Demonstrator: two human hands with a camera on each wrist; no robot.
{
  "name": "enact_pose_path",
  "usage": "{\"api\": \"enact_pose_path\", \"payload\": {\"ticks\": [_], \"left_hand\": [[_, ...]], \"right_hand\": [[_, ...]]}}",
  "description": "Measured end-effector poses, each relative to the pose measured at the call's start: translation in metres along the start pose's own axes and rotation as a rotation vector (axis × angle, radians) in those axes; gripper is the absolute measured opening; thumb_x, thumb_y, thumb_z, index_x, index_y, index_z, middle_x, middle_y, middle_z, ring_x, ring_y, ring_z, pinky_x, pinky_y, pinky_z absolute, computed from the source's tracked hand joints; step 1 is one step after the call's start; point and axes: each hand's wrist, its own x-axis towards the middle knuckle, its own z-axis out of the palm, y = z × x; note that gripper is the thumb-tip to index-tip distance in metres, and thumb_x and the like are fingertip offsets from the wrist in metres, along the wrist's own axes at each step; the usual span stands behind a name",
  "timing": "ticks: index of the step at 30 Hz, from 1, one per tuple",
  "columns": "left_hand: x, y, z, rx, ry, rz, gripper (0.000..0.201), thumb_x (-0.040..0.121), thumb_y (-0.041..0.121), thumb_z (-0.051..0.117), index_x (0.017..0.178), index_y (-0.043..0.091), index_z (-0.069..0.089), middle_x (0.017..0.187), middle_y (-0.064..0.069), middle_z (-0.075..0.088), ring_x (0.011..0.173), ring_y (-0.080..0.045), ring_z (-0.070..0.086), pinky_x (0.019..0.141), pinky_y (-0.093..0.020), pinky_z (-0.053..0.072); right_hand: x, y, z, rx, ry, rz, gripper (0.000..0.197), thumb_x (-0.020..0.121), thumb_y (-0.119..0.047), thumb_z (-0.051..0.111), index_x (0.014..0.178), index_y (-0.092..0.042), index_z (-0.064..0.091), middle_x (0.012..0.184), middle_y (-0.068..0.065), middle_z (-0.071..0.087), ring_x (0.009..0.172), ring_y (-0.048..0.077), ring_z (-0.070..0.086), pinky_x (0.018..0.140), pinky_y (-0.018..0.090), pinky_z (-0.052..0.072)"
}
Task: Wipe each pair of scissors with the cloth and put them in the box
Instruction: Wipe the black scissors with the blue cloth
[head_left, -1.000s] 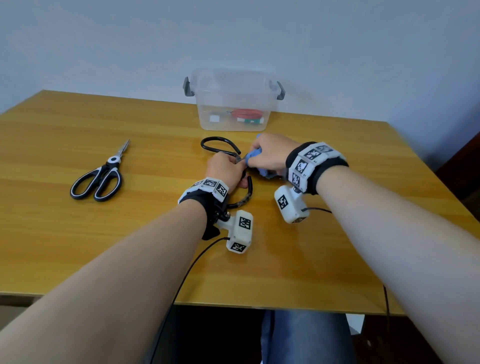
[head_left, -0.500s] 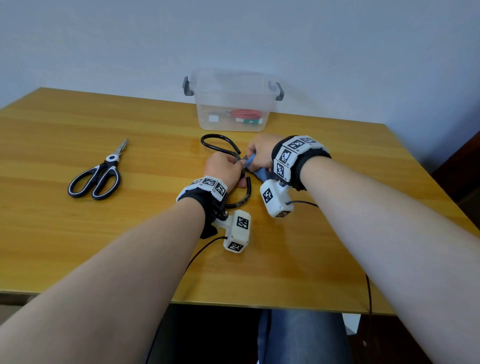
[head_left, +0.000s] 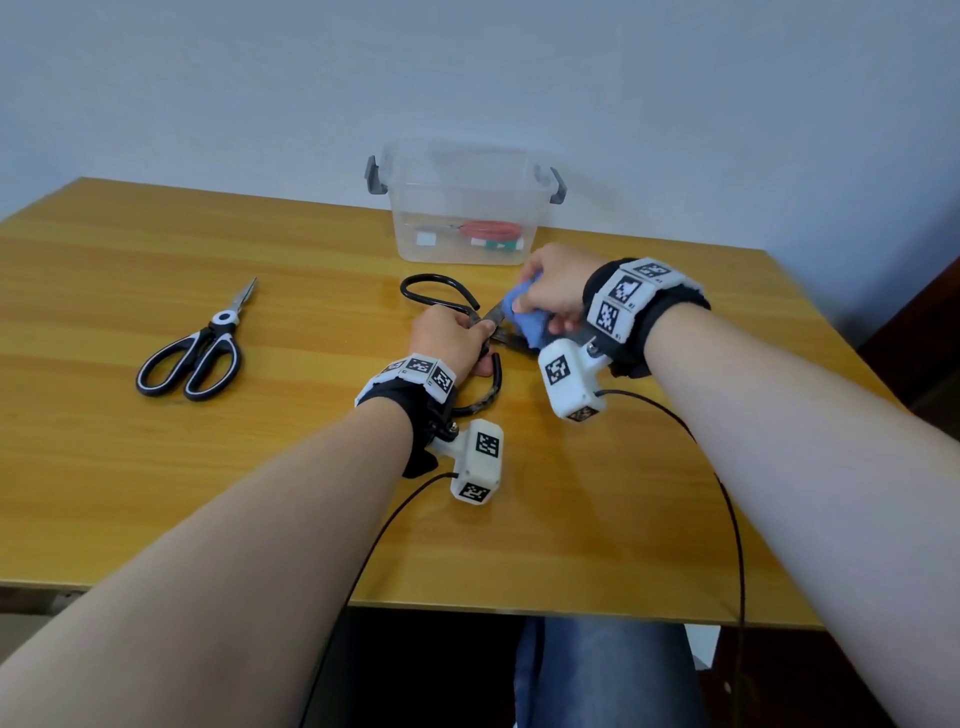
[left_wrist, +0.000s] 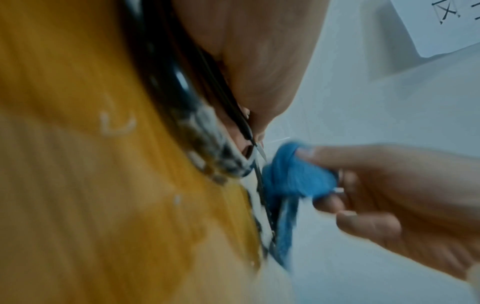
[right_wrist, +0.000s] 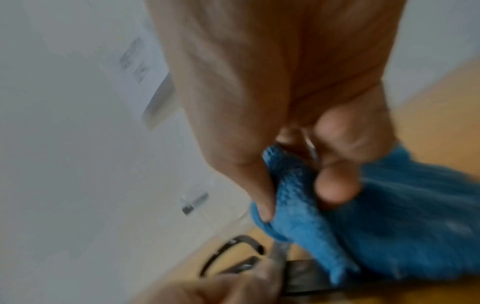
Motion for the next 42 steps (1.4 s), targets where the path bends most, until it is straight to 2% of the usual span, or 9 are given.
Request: {"api": "enact_pose_path", "payload": {"ticks": [5, 12, 15, 18, 23, 27, 32, 37, 42], "left_hand": [[0.000, 0.000, 0.001, 0.001, -0.003, 0.004, 0.033, 0.099, 0.024, 0.065, 0.086, -0.005, 0.073, 0.069, -0.010, 0.076, 0.063, -0.026, 0.077, 0.077, -0.046, 0.065], [0.001, -0.001, 0.000, -0.007, -0.007, 0.008, 0.033, 0.099, 0.024, 0.065, 0.089, -0.007, 0.074, 0.068, -0.009, 0.076, 0.061, -0.026, 0.076, 0.078, -0.050, 0.064], [0.000, -0.001, 0.000, -0.011, -0.005, 0.019, 0.034, 0.099, 0.025, 0.066, 0.085, -0.005, 0.074, 0.068, -0.009, 0.076, 0.061, -0.026, 0.076, 0.077, -0.049, 0.065], [-0.001, 0.000, 0.000, -0.029, -0.003, 0.011, 0.031, 0.099, 0.023, 0.067, 0.078, 0.000, 0.074, 0.068, -0.008, 0.076, 0.062, -0.027, 0.076, 0.077, -0.048, 0.065], [-0.002, 0.002, 0.000, -0.097, 0.018, -0.033, 0.023, 0.098, 0.022, 0.069, 0.081, 0.007, 0.071, 0.070, -0.007, 0.077, 0.066, -0.029, 0.077, 0.078, -0.047, 0.065], [-0.001, 0.002, 0.001, -0.068, 0.013, -0.026, 0.022, 0.098, 0.025, 0.069, 0.079, 0.013, 0.066, 0.073, -0.008, 0.078, 0.068, -0.030, 0.077, 0.080, -0.048, 0.064], [-0.001, 0.002, 0.001, -0.071, 0.018, -0.037, 0.024, 0.098, 0.025, 0.070, 0.083, 0.007, 0.070, 0.071, -0.007, 0.077, 0.064, -0.029, 0.077, 0.079, -0.048, 0.065], [-0.001, 0.001, 0.002, -0.061, 0.022, -0.019, 0.028, 0.098, 0.025, 0.068, 0.082, 0.002, 0.074, 0.068, -0.009, 0.076, 0.063, -0.029, 0.076, 0.078, -0.048, 0.065], [0.000, 0.001, 0.001, -0.017, 0.042, 0.008, 0.031, 0.098, 0.024, 0.068, 0.081, -0.002, 0.073, 0.064, -0.008, 0.075, 0.058, -0.023, 0.075, 0.075, -0.046, 0.065]], "right_hand": [[0.007, -0.004, 0.020, 0.273, -0.013, 0.047, 0.025, 0.090, -0.010, 0.074, 0.108, -0.015, 0.058, 0.085, 0.015, 0.068, 0.048, 0.021, 0.059, 0.038, 0.024, 0.047], [0.000, -0.004, 0.014, -0.107, -0.056, -0.099, 0.011, 0.089, -0.018, 0.076, 0.095, -0.014, 0.069, 0.050, -0.009, 0.054, 0.040, 0.005, 0.050, 0.042, 0.017, 0.036], [0.004, -0.007, 0.017, -0.314, -0.101, -0.072, 0.017, 0.094, -0.024, 0.068, 0.083, -0.012, 0.065, 0.063, 0.001, 0.051, 0.053, 0.014, 0.042, 0.050, 0.025, 0.036], [0.010, 0.001, 0.021, -0.409, -0.113, -0.047, 0.035, 0.094, -0.021, 0.065, 0.065, -0.017, 0.045, 0.065, 0.001, 0.043, 0.056, 0.015, 0.035, 0.058, 0.025, 0.034], [-0.007, 0.037, 0.007, -0.347, -0.144, 0.092, 0.022, 0.086, -0.013, 0.076, 0.079, -0.016, 0.055, 0.099, 0.009, 0.054, 0.078, 0.022, 0.051, 0.081, 0.034, 0.044], [-0.011, 0.048, -0.009, -0.270, -0.122, 0.182, 0.015, 0.087, -0.022, 0.072, 0.086, -0.009, 0.066, 0.070, 0.004, 0.059, 0.061, 0.022, 0.050, 0.060, 0.028, 0.042], [-0.008, 0.029, -0.014, 0.049, 0.053, 0.107, 0.023, 0.089, -0.023, 0.072, 0.103, -0.006, 0.067, 0.066, 0.005, 0.056, 0.054, 0.019, 0.048, 0.050, 0.025, 0.038], [0.001, 0.007, 0.008, 0.336, 0.121, 0.007, 0.024, 0.088, -0.022, 0.078, 0.102, -0.013, 0.062, 0.073, 0.005, 0.062, 0.045, 0.015, 0.049, 0.032, 0.016, 0.033], [0.005, 0.010, 0.033, 0.320, -0.008, -0.024, 0.029, 0.089, -0.020, 0.079, 0.081, -0.018, 0.050, 0.051, -0.001, 0.046, 0.038, 0.013, 0.039, 0.032, 0.016, 0.029]]}}
